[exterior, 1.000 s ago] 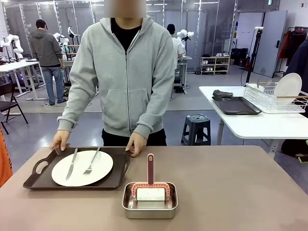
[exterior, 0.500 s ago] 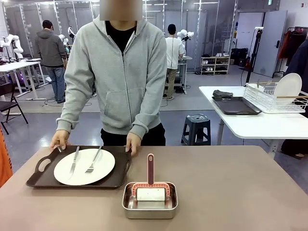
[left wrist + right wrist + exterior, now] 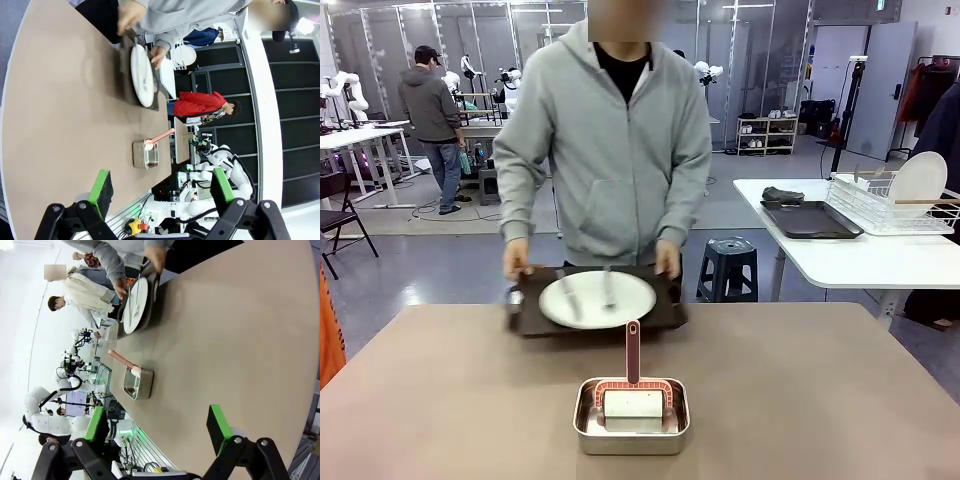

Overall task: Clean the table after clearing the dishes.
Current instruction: When the right (or left) Handle tray is removed, use the right hand (or left hand) to clean the right (or left) side of the table with the Lint Roller.

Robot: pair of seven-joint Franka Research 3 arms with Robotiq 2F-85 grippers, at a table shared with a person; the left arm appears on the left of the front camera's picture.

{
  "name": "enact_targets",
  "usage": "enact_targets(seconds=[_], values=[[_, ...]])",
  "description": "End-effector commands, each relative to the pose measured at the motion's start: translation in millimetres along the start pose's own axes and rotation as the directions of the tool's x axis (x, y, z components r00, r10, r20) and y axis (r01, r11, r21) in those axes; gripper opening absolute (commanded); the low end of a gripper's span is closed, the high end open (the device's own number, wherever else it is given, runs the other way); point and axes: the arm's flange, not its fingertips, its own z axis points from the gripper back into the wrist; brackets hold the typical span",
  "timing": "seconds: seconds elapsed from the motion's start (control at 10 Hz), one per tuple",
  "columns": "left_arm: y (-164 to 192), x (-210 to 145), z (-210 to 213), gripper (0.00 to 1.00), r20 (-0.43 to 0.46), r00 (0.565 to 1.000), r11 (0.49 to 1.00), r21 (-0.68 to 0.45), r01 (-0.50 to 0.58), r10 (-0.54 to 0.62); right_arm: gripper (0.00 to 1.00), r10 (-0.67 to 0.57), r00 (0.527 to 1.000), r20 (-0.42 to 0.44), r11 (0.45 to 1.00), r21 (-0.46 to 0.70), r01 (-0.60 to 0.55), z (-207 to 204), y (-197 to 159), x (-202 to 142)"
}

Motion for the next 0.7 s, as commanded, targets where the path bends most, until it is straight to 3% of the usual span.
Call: enact_targets(seconds=[0.0,0.6], values=[[-1.0,-1.3,2.8,1.00,0.000,1.000,1.000,-0.007,0.011,-0.011,1.00,0.015,1.000,0.002,1.000,0.008,-0.015,2.7,1.9,1.9],[-1.0,-1.3,2.8,1.00,0.000,1.000,1.000,-0.007,0.011,-0.011,1.00,0.015,1.000,0.002,1.000,0.008,-0.015,2.7,1.9,1.9]])
